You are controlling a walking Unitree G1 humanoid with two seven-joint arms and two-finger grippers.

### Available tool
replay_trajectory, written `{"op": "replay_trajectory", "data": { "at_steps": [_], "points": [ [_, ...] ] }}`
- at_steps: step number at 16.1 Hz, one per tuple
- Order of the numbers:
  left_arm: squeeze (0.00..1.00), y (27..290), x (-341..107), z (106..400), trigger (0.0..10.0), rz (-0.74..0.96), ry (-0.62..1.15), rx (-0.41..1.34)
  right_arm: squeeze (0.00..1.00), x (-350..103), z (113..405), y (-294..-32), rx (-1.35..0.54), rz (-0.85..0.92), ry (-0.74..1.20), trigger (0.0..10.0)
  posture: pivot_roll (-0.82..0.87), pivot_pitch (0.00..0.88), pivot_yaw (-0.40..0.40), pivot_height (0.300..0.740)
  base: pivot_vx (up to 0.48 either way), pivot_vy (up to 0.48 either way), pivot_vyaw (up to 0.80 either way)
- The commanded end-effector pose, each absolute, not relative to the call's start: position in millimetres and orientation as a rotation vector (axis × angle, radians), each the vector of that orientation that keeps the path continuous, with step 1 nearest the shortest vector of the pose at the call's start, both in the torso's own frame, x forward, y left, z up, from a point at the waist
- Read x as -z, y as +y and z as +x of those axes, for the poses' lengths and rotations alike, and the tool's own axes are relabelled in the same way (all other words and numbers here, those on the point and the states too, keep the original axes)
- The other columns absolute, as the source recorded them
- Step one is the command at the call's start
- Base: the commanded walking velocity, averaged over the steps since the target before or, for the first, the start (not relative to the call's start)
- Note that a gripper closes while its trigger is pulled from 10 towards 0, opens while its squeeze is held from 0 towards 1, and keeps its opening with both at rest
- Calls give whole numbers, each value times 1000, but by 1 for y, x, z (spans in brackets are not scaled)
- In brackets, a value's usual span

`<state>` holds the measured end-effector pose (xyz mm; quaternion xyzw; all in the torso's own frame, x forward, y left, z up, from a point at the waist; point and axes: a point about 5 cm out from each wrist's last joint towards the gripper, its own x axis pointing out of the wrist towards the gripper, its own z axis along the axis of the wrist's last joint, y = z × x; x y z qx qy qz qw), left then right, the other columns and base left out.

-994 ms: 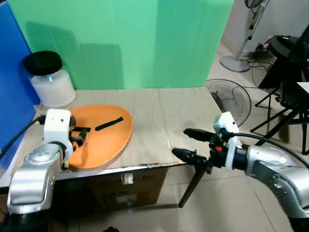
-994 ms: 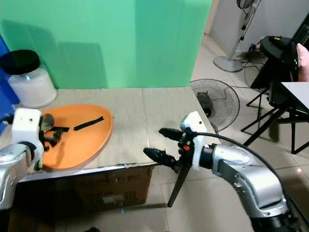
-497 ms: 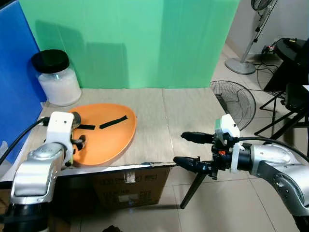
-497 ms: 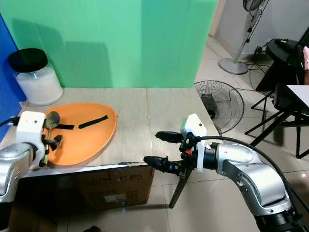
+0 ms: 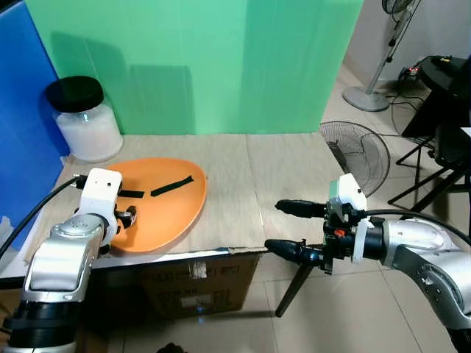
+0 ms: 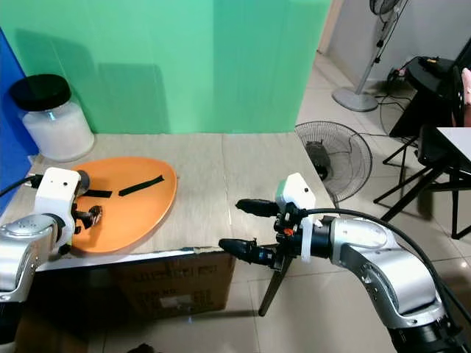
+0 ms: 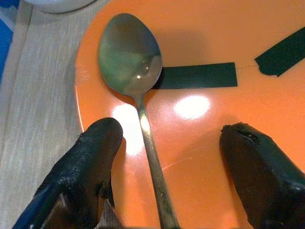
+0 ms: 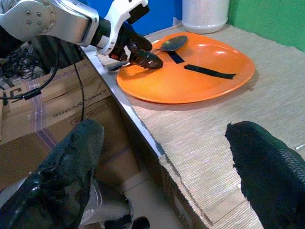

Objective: Setting the table

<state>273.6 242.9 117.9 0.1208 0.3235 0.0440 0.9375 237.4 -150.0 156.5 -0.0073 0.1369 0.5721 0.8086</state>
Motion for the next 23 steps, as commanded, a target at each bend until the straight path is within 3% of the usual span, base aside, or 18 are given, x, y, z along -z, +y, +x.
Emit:
{"op": "replay_trajectory", "data": {
  "at_steps": [1,2,3,4,5,23],
  "points": [
    [0,242,-116,275,10000,224,670,-79,0,-155,236,-153,-1232,-26,304,10000,-66,0,-17,740,0,0,0],
    [0,242,-115,276,8431,217,670,-69,0,-155,236,-153,-1240,-28,307,10000,-66,0,-17,740,0,0,0],
    [0,242,-114,276,4039,214,670,-61,0,-155,236,-153,-1244,-30,308,10000,-67,0,-16,740,0,0,0],
    [0,242,-114,277,3216,216,673,-54,0,-155,236,-153,-1245,-32,308,10000,-67,0,-16,740,0,0,0],
    [0,242,-113,278,0,214,679,-38,0,-155,236,-153,-1247,-34,308,10000,-68,0,-16,740,0,0,0],
    [0,243,-110,274,0,200,724,3,0,-158,231,-151,-1343,-51,290,10000,-65,0,-21,740,0,0,0]
  ]
}}
